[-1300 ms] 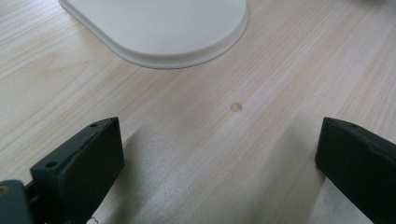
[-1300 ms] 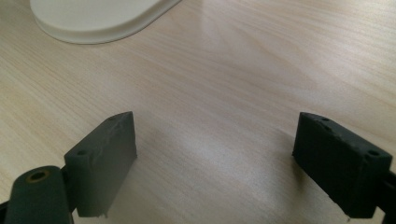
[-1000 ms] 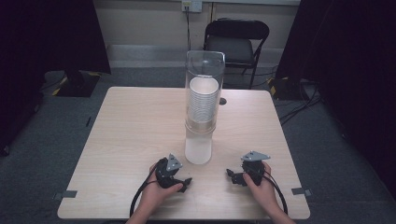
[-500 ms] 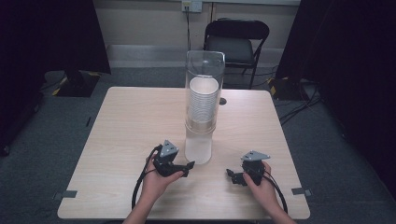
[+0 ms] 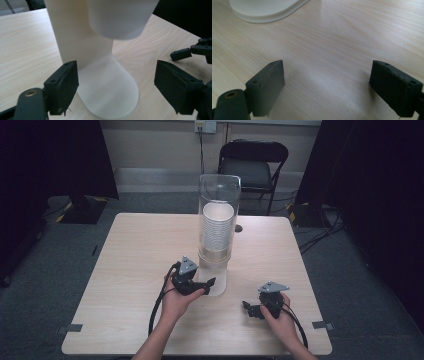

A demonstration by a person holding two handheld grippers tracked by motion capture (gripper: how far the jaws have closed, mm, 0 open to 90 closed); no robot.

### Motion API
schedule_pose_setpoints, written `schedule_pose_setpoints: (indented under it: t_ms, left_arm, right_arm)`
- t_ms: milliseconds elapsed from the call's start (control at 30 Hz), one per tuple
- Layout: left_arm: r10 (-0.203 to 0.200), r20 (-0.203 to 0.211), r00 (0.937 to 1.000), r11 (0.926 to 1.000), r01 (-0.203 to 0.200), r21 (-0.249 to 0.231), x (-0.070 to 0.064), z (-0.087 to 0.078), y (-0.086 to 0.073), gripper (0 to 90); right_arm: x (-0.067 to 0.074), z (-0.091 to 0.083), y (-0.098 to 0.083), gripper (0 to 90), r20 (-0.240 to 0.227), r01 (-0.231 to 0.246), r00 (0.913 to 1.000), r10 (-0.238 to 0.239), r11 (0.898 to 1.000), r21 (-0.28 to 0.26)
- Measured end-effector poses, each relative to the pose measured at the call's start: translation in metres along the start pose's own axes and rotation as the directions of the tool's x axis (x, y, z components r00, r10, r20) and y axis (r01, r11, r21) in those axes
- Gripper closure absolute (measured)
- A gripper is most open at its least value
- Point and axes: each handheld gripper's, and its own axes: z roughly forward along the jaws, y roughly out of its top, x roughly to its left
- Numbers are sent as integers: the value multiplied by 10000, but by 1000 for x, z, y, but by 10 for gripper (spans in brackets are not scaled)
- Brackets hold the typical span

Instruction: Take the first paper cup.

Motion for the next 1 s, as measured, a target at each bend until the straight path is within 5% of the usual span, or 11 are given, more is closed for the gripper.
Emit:
schedule_pose_setpoints:
  t_ms: [500,1000]
  left_arm:
    - [-178,-88,9998,9981,173,-584,1,11,23,179]
    - [469,-283,9985,9928,-498,-1087,-2,27,26,343]
  right_arm:
    - [0,0,0,122,-2,6,10000,-6,10000,-1]
    - [0,0,0,122,-1,-7,10000,7,10000,5]
